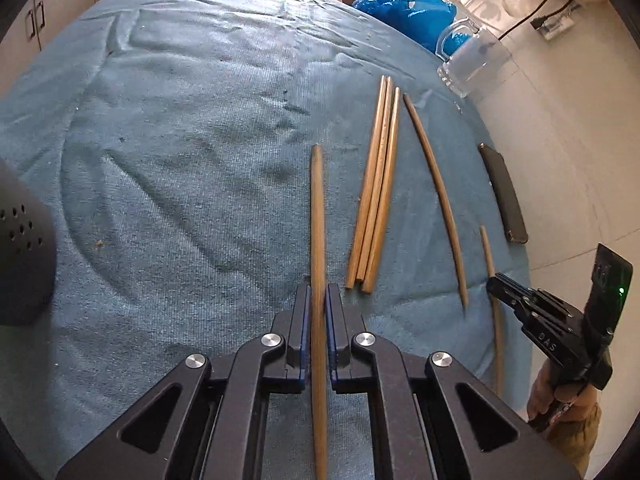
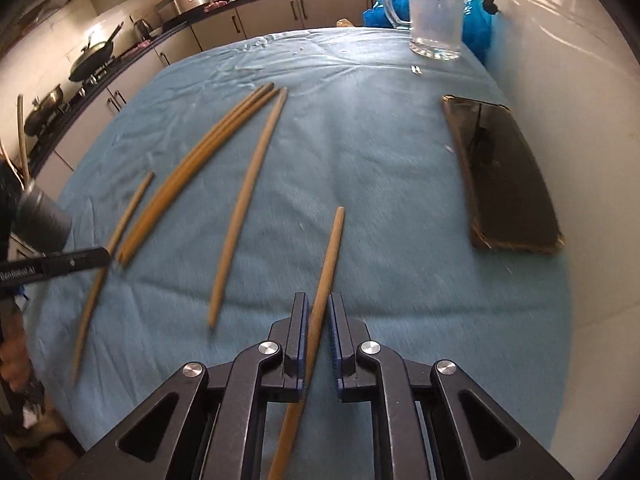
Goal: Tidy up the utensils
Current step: 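Move the left tool back to the pile and grasp another chopstick, then carry the chopstick in the left tool and drop it into the dark cup, then open the left tool above the cup and pull it back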
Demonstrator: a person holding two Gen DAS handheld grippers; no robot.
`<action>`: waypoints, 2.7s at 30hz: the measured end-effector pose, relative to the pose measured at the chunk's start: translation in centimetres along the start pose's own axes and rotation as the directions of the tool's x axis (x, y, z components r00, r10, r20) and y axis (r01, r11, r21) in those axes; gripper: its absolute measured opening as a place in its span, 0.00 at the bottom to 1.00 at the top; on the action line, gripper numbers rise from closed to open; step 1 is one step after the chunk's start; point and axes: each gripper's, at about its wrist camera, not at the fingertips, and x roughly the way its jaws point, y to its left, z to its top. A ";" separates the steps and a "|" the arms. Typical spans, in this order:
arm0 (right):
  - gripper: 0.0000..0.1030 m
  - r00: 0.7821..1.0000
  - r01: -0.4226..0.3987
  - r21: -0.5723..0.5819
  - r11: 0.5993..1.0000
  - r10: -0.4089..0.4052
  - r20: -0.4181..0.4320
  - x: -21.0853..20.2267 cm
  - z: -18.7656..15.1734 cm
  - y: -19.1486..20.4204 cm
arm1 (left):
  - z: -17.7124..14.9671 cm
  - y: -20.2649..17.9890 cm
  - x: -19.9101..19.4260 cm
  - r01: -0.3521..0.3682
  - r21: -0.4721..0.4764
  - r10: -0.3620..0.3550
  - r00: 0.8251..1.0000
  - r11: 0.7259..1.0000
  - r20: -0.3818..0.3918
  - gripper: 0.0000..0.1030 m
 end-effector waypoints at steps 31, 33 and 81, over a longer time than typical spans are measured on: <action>0.06 0.994 0.111 0.014 0.994 -0.111 -0.002 0.4 4.7 3.4 | 3.9 -2.5 -1.5 -0.111 0.143 0.091 0.986 0.983 0.143 0.06; 0.06 0.994 0.087 0.015 0.996 -0.087 0.064 -1.5 4.2 4.0 | 2.9 -2.5 -4.0 -0.087 0.153 0.056 0.979 0.984 0.198 0.06; 0.06 0.665 -0.338 -0.180 0.924 0.370 0.649 -12.0 16.1 32.4 | 2.9 9.2 -30.4 -0.248 -0.114 0.248 0.621 0.962 0.743 0.06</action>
